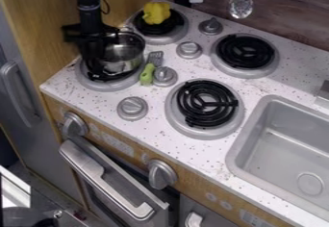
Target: Moved the silver pan to the down left burner at the stove
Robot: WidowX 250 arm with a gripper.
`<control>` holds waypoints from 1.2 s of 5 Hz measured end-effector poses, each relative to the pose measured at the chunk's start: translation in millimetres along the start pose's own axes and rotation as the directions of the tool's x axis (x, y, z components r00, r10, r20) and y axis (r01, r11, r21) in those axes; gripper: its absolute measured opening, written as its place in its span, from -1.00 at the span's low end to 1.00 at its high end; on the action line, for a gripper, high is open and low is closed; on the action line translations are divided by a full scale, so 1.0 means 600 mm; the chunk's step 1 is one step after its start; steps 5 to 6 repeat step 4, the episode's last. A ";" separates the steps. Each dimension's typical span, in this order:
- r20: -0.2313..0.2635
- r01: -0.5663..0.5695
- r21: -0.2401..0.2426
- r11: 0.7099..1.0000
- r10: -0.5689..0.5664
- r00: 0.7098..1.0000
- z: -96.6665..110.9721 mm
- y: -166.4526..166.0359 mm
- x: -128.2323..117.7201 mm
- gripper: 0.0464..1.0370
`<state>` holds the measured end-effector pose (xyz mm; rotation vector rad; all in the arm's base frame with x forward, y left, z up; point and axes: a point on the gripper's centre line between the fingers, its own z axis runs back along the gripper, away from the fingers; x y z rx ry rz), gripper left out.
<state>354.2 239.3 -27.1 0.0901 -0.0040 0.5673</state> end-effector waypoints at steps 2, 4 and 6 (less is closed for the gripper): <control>0.182 0.257 -0.095 0.962 -0.237 0.954 0.071 -0.031 0.006 0.94; 0.224 0.407 -0.111 0.907 -0.376 0.899 0.081 -0.045 0.001 0.93; 0.224 0.407 -0.111 0.907 -0.376 0.899 0.081 -0.045 0.001 0.93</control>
